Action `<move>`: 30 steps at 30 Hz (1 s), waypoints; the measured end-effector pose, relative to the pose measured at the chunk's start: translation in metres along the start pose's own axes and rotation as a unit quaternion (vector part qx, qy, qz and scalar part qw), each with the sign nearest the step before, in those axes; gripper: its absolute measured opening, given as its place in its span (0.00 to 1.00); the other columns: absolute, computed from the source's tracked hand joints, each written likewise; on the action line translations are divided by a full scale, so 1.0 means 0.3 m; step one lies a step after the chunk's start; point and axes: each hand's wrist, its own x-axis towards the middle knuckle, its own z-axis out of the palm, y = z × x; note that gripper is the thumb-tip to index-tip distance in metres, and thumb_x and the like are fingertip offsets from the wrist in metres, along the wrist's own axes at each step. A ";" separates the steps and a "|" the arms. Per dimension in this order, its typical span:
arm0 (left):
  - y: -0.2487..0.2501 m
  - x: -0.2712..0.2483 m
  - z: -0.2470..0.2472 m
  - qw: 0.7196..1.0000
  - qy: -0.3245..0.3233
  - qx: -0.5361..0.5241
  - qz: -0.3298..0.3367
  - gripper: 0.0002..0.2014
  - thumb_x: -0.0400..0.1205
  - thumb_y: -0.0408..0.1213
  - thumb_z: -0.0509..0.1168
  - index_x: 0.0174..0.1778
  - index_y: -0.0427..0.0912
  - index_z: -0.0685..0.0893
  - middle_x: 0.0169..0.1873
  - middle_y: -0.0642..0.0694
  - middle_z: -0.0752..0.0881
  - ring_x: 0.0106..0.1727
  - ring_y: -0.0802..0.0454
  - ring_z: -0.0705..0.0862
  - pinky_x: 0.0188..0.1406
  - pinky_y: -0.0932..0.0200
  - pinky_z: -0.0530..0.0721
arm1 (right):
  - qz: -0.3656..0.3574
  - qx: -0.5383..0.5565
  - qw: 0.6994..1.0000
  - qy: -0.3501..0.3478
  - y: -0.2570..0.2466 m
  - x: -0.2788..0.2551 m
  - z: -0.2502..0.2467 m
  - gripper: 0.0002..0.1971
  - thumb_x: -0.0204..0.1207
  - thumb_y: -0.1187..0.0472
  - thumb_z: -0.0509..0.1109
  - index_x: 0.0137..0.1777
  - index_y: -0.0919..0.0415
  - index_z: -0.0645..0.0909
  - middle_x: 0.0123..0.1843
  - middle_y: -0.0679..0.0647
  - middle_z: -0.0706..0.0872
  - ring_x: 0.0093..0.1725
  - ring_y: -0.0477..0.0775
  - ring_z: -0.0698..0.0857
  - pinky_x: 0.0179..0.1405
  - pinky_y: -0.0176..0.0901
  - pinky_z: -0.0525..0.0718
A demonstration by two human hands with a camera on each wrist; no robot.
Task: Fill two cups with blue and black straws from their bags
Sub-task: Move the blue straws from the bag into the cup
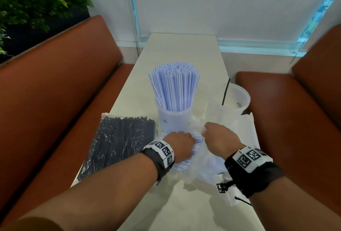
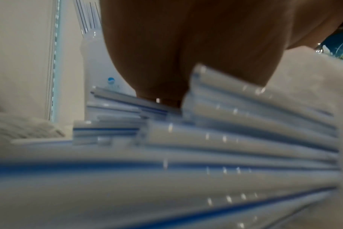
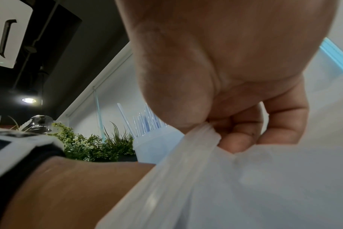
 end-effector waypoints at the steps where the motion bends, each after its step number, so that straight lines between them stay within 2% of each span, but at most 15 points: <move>1: 0.003 0.005 0.002 1.000 -0.008 -0.002 -0.004 0.17 0.88 0.42 0.58 0.72 0.43 0.78 0.63 0.43 0.81 0.62 0.41 0.82 0.51 0.50 0.75 | 0.000 0.005 1.000 -0.003 0.001 0.000 0.002 0.09 0.85 0.60 0.59 0.41 0.51 0.69 0.40 0.45 0.76 0.46 0.55 0.81 0.43 0.46 0.75; 5: 0.014 0.017 -0.003 1.000 -0.022 -0.005 -0.012 0.17 0.87 0.43 0.61 0.69 0.41 0.80 0.62 0.42 0.81 0.62 0.40 0.82 0.55 0.49 0.79 | -0.012 0.020 1.000 -0.001 0.014 -0.004 0.004 0.08 0.86 0.60 0.59 0.44 0.54 0.71 0.39 0.44 0.75 0.44 0.54 0.78 0.42 0.46 0.72; 8: 0.016 0.012 -0.011 1.000 0.014 0.024 -0.012 0.16 0.86 0.44 0.62 0.67 0.41 0.80 0.59 0.42 0.80 0.60 0.41 0.81 0.49 0.49 0.77 | -0.006 0.023 1.000 0.005 0.025 -0.004 0.002 0.09 0.87 0.58 0.60 0.43 0.53 0.70 0.38 0.44 0.75 0.43 0.54 0.79 0.41 0.46 0.72; 12: -0.020 -0.035 -0.048 0.997 0.042 0.061 -0.012 0.09 0.85 0.39 0.61 0.59 0.43 0.76 0.48 0.44 0.86 0.47 0.41 0.86 0.41 0.51 0.72 | 0.010 0.027 1.000 0.002 0.041 0.004 0.001 0.09 0.87 0.56 0.58 0.47 0.56 0.75 0.44 0.49 0.81 0.46 0.55 0.82 0.44 0.48 0.77; 15: -0.092 -0.108 -0.066 0.995 0.031 0.096 -0.017 0.07 0.84 0.37 0.62 0.57 0.43 0.76 0.41 0.45 0.86 0.37 0.42 0.82 0.38 0.51 0.76 | 0.027 0.049 0.998 -0.012 0.047 0.020 0.008 0.11 0.87 0.54 0.58 0.46 0.57 0.77 0.43 0.49 0.81 0.43 0.52 0.80 0.39 0.47 0.73; 18: -0.192 -0.188 -0.068 0.996 0.019 0.084 -0.024 0.09 0.86 0.40 0.63 0.61 0.46 0.77 0.43 0.47 0.86 0.41 0.43 0.85 0.44 0.49 0.84 | 0.044 0.060 0.997 -0.014 0.046 0.028 0.022 0.13 0.87 0.50 0.60 0.47 0.58 0.78 0.42 0.50 0.81 0.43 0.52 0.80 0.40 0.48 0.72; 20: -0.267 -0.239 -0.064 0.997 0.035 0.060 -0.031 0.09 0.87 0.43 0.61 0.62 0.51 0.77 0.45 0.48 0.86 0.45 0.43 0.87 0.39 0.52 0.81 | 0.051 0.064 0.997 -0.014 0.041 0.028 0.029 0.15 0.86 0.47 0.61 0.49 0.59 0.78 0.44 0.51 0.82 0.46 0.55 0.81 0.42 0.48 0.74; 22: -0.340 -0.285 -0.051 0.996 0.052 0.051 -0.052 0.03 0.86 0.43 0.58 0.55 0.54 0.74 0.41 0.51 0.82 0.41 0.44 0.83 0.36 0.53 0.76 | 0.057 0.062 0.996 -0.019 0.033 0.023 0.033 0.16 0.86 0.46 0.61 0.50 0.58 0.79 0.46 0.53 0.83 0.47 0.56 0.81 0.43 0.48 0.72; 24: -0.403 -0.324 -0.038 0.994 0.061 0.042 -0.086 0.05 0.85 0.41 0.58 0.48 0.56 0.68 0.38 0.55 0.77 0.38 0.48 0.78 0.35 0.52 0.76 | 0.065 0.056 0.996 -0.022 0.022 0.015 0.033 0.18 0.86 0.41 0.60 0.51 0.57 0.79 0.49 0.52 0.84 0.48 0.55 0.81 0.45 0.48 0.73; 26: -0.446 -0.358 -0.035 0.991 0.063 0.026 -0.116 0.07 0.84 0.40 0.58 0.46 0.57 0.67 0.38 0.56 0.77 0.38 0.50 0.78 0.38 0.51 0.81 | 0.070 0.082 0.994 0.011 0.002 0.004 0.020 0.23 0.84 0.35 0.59 0.54 0.55 0.80 0.50 0.50 0.84 0.51 0.54 0.82 0.49 0.48 0.75; 28: -0.466 -0.382 -0.037 0.988 0.083 0.007 -0.130 0.07 0.83 0.40 0.58 0.45 0.58 0.68 0.38 0.55 0.79 0.38 0.50 0.81 0.42 0.50 0.84 | 0.052 0.163 0.979 0.107 -0.031 -0.010 -0.006 0.25 0.82 0.30 0.57 0.57 0.51 0.80 0.50 0.47 0.83 0.51 0.51 0.83 0.50 0.47 0.76; 30: -0.455 -0.388 -0.040 0.985 0.117 -0.012 -0.126 0.04 0.83 0.40 0.59 0.47 0.56 0.72 0.40 0.54 0.83 0.41 0.49 0.84 0.43 0.51 0.83 | 0.005 0.301 0.932 0.200 -0.079 -0.028 -0.030 0.23 0.81 0.30 0.55 0.54 0.46 0.80 0.50 0.42 0.85 0.51 0.43 0.84 0.49 0.42 0.77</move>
